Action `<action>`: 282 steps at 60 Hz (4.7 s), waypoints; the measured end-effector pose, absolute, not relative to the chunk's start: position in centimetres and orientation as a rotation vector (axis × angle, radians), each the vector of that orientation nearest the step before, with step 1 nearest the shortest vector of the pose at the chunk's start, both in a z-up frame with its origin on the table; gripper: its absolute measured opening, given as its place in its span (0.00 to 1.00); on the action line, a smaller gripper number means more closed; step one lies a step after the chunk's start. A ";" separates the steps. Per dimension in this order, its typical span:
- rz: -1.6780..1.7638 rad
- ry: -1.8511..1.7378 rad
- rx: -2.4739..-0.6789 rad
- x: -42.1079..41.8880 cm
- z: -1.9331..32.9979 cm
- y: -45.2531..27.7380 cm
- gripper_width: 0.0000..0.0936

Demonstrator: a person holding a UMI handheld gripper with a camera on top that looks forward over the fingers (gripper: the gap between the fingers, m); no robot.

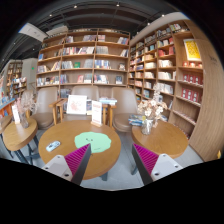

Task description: Arrange mouse

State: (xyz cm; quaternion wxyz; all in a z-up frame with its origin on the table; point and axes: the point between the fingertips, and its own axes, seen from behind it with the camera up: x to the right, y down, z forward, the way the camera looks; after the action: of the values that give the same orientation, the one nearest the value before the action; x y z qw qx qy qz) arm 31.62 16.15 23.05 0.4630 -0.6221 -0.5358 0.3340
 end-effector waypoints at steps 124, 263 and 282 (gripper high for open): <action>0.929 -1.601 -1.650 13.0 -0.8 -18.3 0.90; 0.882 -1.503 -1.623 25.8 13.6 4.1 0.90; 0.870 -1.518 -1.561 30.2 13.9 2.8 0.91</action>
State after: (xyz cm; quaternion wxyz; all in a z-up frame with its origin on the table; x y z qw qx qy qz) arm 30.24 2.83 13.89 0.3880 -0.6138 -0.5965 0.3419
